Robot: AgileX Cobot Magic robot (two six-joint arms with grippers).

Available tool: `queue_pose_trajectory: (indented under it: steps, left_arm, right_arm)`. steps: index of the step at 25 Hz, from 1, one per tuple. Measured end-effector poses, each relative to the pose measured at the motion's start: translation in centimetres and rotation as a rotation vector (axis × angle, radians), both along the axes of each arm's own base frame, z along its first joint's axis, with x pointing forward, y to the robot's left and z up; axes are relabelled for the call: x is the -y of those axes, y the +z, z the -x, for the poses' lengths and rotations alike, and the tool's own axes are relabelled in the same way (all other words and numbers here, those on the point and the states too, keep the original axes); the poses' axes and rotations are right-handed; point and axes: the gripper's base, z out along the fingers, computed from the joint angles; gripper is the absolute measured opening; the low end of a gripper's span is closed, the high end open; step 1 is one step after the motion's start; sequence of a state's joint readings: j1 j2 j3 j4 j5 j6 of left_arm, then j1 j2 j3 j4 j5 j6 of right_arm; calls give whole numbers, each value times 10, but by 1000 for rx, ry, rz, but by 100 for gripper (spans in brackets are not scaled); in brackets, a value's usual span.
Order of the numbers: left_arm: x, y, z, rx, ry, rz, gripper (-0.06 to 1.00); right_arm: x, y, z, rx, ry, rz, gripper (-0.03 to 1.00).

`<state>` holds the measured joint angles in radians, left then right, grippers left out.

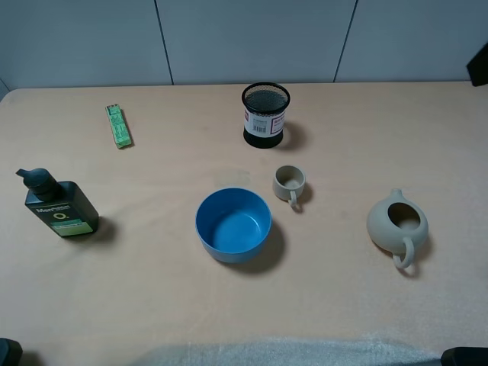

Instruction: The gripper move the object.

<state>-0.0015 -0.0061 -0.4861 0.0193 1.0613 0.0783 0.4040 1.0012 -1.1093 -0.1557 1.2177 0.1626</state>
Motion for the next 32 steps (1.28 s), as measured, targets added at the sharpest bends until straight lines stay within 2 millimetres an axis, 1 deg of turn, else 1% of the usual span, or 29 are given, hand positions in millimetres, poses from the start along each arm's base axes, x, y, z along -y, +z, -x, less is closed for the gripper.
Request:
queue_pose_trajectory:
  steps: [3,5,9,12,16,18,24,27,30,32]
  left_arm:
    - [0,0,0,0,0,0,99]
    - [0,0,0,0,0,0,99]
    - [0,0,0,0,0,0,99]
    - [0,0,0,0,0,0,99]
    - [0,0,0,0,0,0,99]
    - [0,0,0,0,0,0,99]
    - [0,0,0,0,0,0,99]
    - [0,0,0,0,0,0,99]
    - [0,0,0,0,0,0,99]
    - [0,0,0,0,0,0,99]
  right_arm:
    - [25,-6,9,0,-132,-17,69]
    - [40,-9,19,21,-221,-36,69]
    - [59,-14,44,112,-351,-84,69]
    - [66,-19,66,194,-406,-90,69]
    - [69,-29,94,305,-442,-82,69]
    - [68,-36,103,347,-453,-83,69]
    - [64,-73,129,401,-446,-100,69]
    - [61,-89,144,458,-439,-120,69]
    - [58,-96,159,539,-432,-131,69]
    - [58,-96,164,568,-430,-134,69]
